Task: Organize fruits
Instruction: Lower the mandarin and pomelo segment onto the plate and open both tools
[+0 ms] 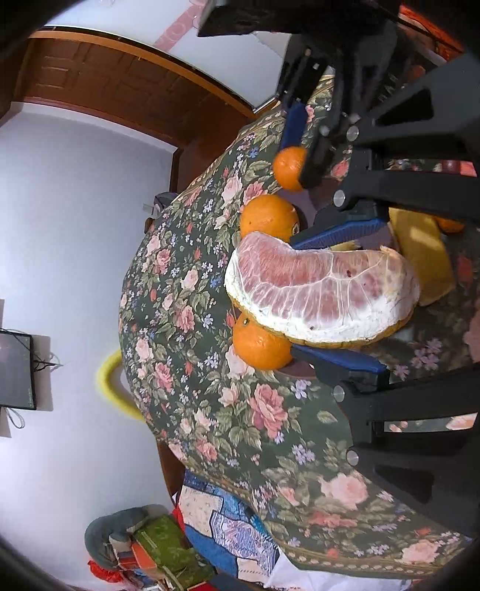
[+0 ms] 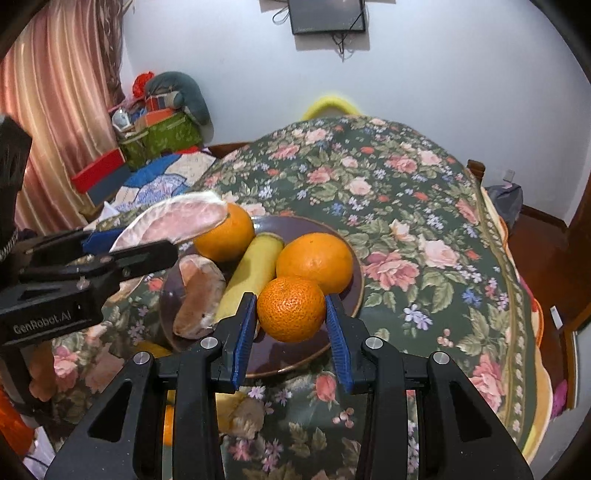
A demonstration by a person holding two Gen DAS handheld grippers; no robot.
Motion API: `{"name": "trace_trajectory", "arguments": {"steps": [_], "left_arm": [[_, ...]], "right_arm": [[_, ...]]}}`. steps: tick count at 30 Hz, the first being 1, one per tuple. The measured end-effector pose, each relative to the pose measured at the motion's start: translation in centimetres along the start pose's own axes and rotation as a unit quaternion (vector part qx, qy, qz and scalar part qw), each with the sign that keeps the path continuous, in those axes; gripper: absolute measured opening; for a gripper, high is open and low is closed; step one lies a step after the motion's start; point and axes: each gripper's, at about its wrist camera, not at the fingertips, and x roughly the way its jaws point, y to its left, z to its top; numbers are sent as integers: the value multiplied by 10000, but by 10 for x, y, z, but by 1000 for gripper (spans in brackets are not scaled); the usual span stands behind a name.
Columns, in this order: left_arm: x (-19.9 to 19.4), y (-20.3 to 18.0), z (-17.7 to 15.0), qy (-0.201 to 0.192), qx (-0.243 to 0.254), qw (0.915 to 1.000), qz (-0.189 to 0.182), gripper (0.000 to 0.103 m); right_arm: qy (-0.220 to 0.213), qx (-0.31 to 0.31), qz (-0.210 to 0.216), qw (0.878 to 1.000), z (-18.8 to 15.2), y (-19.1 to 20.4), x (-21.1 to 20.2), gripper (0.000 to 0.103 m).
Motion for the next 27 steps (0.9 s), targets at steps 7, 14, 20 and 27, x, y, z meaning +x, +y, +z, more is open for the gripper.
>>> {"name": "trace_trajectory", "arguments": {"steps": [7,14,20,27], "left_arm": [[28,-2,4,179,35,9998,-20,50],[45,-1,6,311,70,9994,121,50],[48,0,5,329,53,9993,143,51],[33,6,5,256,-117,9995,157,58]], "right_arm": [[207,118,40,9997,-5,-7,19,35],[245,130,87,9996,-5,-7,26,35],[258,163,102,9995,-5,-8,27,35],[208,188,74,9996,-3,-9,20,45]]}}
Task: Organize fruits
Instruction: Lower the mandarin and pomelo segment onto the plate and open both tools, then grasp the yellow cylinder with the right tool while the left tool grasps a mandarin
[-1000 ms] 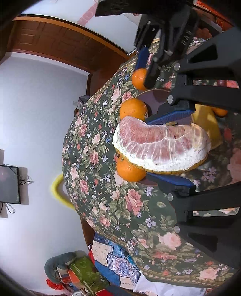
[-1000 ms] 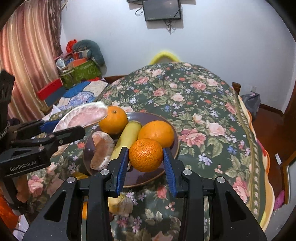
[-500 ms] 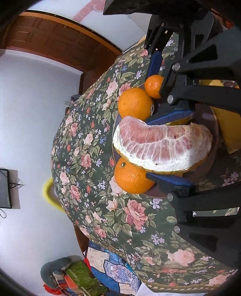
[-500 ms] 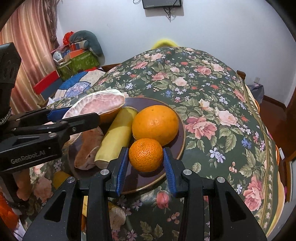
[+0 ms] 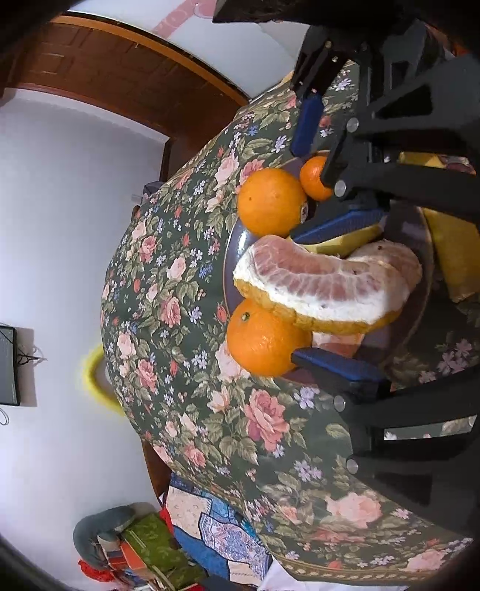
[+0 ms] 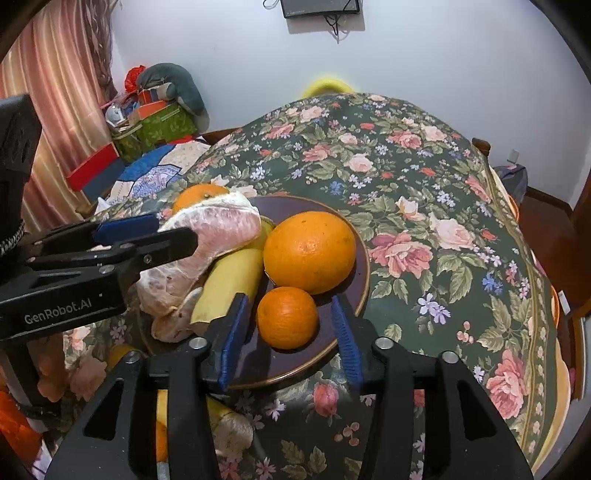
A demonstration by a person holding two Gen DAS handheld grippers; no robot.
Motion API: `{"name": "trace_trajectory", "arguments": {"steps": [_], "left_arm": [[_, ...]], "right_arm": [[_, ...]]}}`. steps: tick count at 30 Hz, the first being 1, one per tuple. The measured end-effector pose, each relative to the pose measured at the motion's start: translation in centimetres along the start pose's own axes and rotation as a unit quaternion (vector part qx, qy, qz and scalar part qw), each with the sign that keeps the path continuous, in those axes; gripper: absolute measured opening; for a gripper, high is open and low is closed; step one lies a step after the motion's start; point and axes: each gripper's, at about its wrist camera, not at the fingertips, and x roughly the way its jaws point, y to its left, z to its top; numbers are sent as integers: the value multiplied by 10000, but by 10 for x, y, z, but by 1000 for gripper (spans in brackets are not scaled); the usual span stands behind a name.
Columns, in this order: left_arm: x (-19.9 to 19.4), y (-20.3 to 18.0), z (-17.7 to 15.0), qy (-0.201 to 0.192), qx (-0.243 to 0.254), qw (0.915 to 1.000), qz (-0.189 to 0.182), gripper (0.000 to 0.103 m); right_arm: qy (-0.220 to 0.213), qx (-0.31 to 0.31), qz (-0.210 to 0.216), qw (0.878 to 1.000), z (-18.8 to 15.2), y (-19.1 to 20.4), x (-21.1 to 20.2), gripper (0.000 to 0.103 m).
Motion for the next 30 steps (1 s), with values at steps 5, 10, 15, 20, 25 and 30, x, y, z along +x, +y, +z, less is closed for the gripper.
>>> {"name": "trace_trajectory", "arguments": {"steps": [5,10,15,20,25,30], "left_arm": [[-16,7,-6,9,-42,10000,72,58],[-35,15,-19,65,23,9997,220,58],[-50,22,-41,246,73,9991,333,59],[-52,24,-66,514,145,9977,418,60],[-41,25,-82,808,147,9956,457,61],[-35,19,-83,908,131,9950,401,60]], "right_arm": [[-112,-3,-36,9999,0,3,-17,45],[-205,-5,-101,9997,-6,5,-36,47],[-191,-99,-232,9995,-17,7,-49,49],[-56,-242,-348,9991,-35,10,-55,50],[110,-308,-435,9985,-50,9,-50,51],[336,-297,-473,9979,-57,5,-35,51]]}}
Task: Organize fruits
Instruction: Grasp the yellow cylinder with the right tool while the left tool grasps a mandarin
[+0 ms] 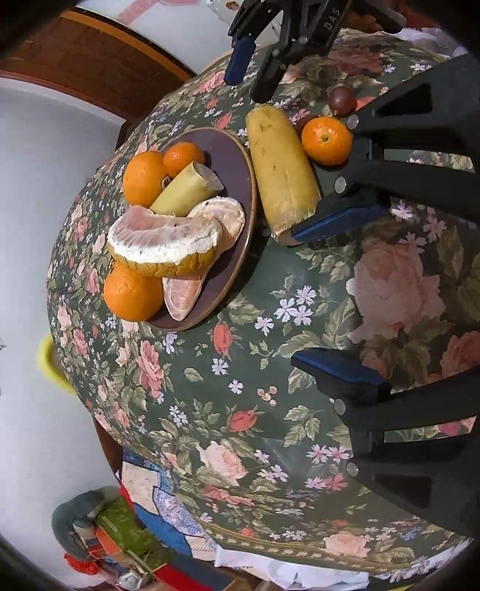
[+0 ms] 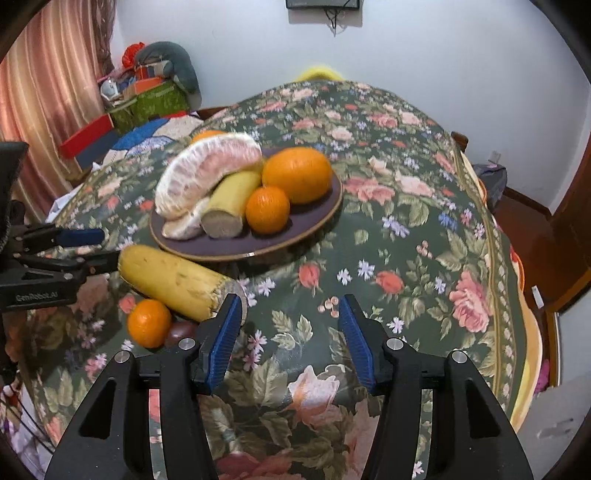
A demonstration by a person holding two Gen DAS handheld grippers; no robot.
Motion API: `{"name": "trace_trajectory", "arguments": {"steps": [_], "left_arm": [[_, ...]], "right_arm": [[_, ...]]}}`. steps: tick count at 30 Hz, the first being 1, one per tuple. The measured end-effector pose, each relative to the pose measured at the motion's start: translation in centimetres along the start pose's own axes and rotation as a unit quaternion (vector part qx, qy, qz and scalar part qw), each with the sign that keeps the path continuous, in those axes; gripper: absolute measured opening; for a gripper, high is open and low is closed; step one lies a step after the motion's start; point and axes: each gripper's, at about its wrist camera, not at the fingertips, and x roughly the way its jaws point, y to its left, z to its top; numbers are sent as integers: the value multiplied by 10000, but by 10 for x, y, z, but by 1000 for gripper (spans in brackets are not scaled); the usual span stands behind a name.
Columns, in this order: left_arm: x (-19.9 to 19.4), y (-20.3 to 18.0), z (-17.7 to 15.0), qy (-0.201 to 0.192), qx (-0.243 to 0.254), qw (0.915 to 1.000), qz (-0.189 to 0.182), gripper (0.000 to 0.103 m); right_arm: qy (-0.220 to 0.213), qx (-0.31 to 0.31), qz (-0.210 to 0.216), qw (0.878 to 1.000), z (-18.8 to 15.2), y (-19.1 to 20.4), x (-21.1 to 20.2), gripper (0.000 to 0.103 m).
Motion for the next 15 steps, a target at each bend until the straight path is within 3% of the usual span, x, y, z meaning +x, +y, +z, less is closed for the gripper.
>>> {"name": "trace_trajectory", "arguments": {"steps": [15], "left_arm": [[7,-42,13,33,272,9993,-254,60]], "right_arm": [[46,63,-96,9999,-34,-20,-27,51]]}}
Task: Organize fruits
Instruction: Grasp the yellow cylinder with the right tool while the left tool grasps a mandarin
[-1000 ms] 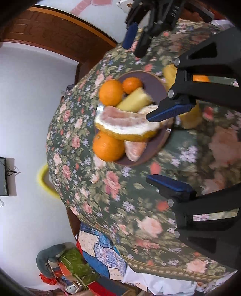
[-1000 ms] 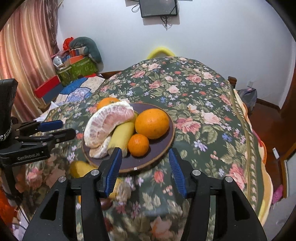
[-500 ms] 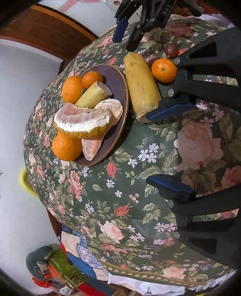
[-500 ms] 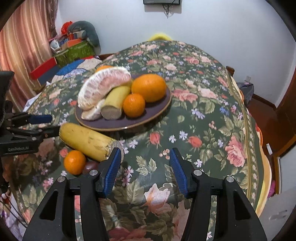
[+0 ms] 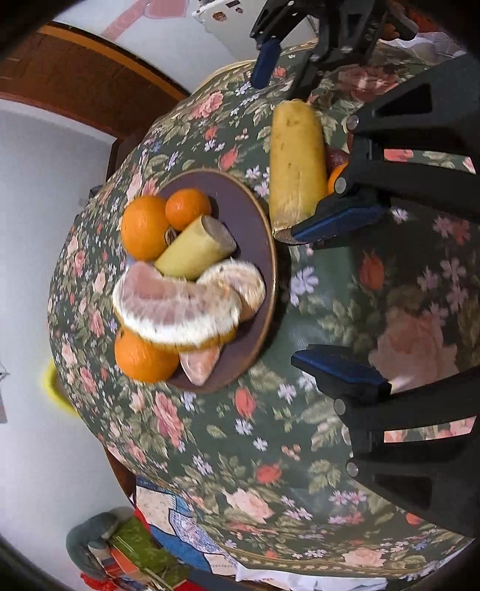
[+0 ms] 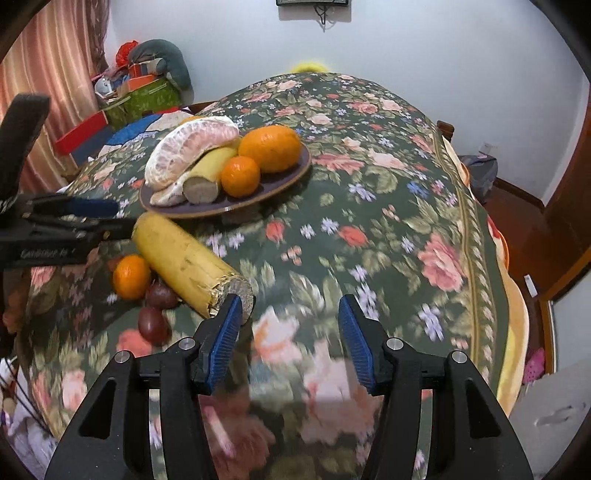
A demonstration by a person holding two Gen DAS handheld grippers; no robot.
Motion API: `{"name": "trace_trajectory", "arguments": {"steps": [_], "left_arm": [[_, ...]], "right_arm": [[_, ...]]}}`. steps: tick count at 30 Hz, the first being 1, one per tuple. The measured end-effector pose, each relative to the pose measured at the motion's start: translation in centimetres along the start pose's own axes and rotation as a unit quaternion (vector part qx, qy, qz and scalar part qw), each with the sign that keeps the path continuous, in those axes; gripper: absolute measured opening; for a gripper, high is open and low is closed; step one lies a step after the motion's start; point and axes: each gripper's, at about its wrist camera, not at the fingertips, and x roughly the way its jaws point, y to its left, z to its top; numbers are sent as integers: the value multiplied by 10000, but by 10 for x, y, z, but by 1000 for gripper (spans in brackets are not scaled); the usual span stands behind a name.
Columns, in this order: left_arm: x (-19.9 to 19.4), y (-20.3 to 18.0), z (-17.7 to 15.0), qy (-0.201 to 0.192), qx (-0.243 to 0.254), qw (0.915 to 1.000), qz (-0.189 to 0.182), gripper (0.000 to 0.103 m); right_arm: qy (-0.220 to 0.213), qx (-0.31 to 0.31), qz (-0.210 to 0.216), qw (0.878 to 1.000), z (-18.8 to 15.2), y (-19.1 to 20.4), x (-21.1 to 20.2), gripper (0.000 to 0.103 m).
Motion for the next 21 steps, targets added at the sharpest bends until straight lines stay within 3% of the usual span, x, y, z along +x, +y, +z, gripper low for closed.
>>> {"name": "trace_trajectory", "arguments": {"steps": [5,10,21], "left_arm": [[-9,5,-3,-31,-271,9995,-135,60],[-30,6,-13,-174,-223,9996,-42,61],[-41,-8,-36,-140,-145,9995,-252,61]], "right_arm": [[-2,108,94,9999,-1,-5,-8,51],[-175,38,375,9991,11,3,-14,51],[98,-328,910,9953,22,28,22,52]]}}
